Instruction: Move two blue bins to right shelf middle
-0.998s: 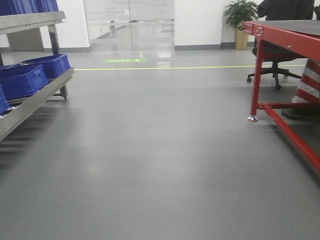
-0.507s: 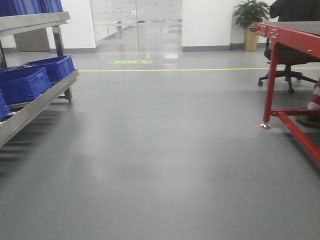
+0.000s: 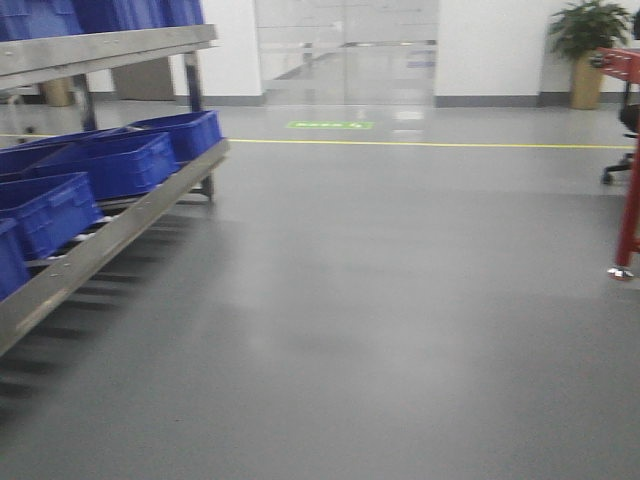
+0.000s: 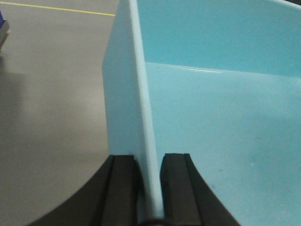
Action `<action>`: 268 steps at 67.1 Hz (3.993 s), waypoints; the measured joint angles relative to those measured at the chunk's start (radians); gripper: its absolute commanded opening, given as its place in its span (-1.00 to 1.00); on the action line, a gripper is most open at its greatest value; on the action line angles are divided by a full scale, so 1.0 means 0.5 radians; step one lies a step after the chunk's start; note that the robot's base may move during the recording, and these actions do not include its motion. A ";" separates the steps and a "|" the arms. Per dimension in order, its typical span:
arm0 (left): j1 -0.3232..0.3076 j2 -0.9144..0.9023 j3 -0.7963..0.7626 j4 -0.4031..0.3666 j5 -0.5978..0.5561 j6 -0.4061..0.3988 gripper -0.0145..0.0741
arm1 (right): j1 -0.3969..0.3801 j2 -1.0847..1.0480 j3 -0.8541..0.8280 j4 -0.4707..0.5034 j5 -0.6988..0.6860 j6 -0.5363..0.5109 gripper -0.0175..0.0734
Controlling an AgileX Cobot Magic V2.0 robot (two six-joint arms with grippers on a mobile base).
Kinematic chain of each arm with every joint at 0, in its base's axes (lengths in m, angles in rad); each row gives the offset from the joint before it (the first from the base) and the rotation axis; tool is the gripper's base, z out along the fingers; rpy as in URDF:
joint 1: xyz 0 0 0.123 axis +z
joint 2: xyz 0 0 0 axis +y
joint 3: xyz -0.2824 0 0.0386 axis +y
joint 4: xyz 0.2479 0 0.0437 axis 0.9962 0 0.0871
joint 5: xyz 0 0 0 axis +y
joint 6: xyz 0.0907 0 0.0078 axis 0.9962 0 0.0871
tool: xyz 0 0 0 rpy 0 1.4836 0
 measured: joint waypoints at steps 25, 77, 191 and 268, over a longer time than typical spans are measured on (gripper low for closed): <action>0.000 0.000 0.000 0.000 0.000 0.000 -0.92 | 0.000 0.000 0.000 0.000 0.000 0.000 -0.95; 0.000 0.000 0.000 0.000 -0.004 0.000 -0.92 | 0.000 0.000 0.000 0.000 -0.005 0.000 -0.95; 0.000 0.000 0.000 0.003 -0.004 0.000 -0.92 | 0.000 0.000 0.000 0.000 -0.005 0.000 -0.95; 0.000 0.000 0.000 0.003 -0.004 0.000 -0.92 | 0.000 0.000 0.000 0.000 -0.005 0.000 -0.95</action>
